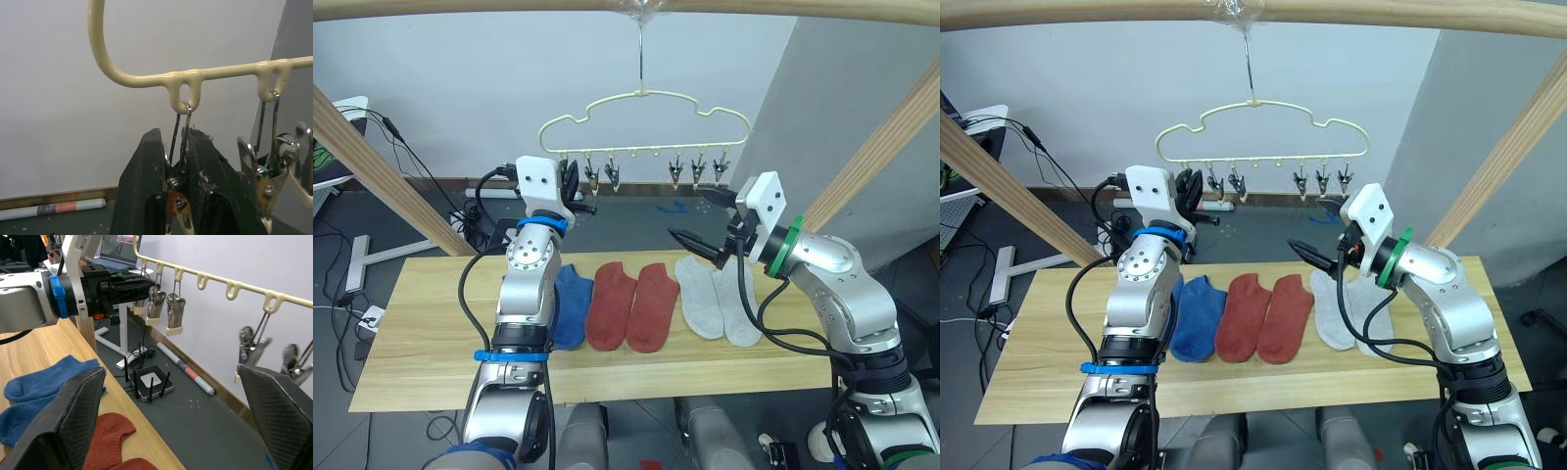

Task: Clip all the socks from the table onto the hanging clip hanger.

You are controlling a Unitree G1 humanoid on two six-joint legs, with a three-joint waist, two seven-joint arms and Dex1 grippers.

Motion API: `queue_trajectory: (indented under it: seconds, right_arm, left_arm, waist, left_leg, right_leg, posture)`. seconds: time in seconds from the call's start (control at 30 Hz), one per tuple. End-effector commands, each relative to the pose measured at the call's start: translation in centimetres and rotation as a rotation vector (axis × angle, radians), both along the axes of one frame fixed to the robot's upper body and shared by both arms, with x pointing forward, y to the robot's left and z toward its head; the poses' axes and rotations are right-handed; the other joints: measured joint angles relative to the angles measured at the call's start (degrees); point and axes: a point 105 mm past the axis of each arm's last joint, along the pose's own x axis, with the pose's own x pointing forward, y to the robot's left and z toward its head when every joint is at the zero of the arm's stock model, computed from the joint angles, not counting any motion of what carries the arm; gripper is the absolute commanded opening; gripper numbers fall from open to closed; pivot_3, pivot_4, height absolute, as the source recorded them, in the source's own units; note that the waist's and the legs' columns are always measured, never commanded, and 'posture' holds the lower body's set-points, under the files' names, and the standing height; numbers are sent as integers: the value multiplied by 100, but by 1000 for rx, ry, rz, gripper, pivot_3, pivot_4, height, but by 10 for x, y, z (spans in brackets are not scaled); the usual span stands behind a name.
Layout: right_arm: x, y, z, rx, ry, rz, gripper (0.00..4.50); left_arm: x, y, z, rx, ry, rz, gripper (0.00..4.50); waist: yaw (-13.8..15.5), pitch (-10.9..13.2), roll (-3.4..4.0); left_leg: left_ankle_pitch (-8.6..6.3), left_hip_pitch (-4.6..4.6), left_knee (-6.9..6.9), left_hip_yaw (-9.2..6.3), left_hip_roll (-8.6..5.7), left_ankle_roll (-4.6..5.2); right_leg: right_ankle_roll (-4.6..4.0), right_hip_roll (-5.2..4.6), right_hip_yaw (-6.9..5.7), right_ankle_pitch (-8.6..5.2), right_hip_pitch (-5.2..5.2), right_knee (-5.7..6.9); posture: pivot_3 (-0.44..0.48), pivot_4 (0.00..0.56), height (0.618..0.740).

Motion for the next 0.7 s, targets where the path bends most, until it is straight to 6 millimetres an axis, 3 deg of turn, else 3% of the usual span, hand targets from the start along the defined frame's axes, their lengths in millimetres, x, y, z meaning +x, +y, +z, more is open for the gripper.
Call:
queue_trajectory:
  seconds: [0.03, 0.17, 0.23, 0.33, 0.5, 0.7]
  right_arm:
    - [-1, -8, -18, -37, 28, -47, 4500]
    - [1, -24, -55, -119, 105, -126, 4500]
    - [7, -49, -97, -177, 228, -258, 4500]
    - [11, -77, -137, -220, 326, -411, 4500]
    - [21, -99, -161, -163, 422, -552, 4500]
    - [33, -108, -191, -125, 515, -645, 4500]
  left_arm:
    - [-7, 0, 15, 22, -60, -11, 243]
    - [-7, -2, 11, 41, -32, -33, 243]
    - [-10, 2, 9, 56, -23, -50, 243]
    - [-14, 7, 4, 79, 1, -60, 243]
    - [-17, 9, 2, 84, 14, -67, 243]
    - [-16, 2, 6, 75, 7, -81, 243]
  waist:
    - [6, 0, 0]
    - [31, 0, 0]
    - [34, 0, 0]
    - [37, -1, 0]
    - [-1, -1, 1]
    - [21, -2, 2]
  left_leg:
    - [0, 0, 0, -1, 0, 0]
    - [0, -1, 0, 0, -1, 0]
    - [0, -1, 1, 0, -2, 0]
    - [0, 4, 2, -1, -2, 0]
    - [2, 9, 5, 3, 0, 1]
    - [5, 9, 9, 2, -1, 1]
  right_leg:
    - [0, 0, 0, 0, 1, 0]
    - [-1, -1, 0, 0, 1, -1]
    - [0, -3, 1, 0, 1, -1]
    - [0, -2, 0, 0, 3, 3]
    - [5, -1, 3, 4, 3, 8]
    - [12, 0, 4, 9, 8, 7]
  posture:
    - [-61, 279, 740]
    - [-40, 275, 740]
    - [-40, 275, 740]
    - [-25, 277, 740]
    - [-18, 269, 740]
    - [-20, 252, 740]
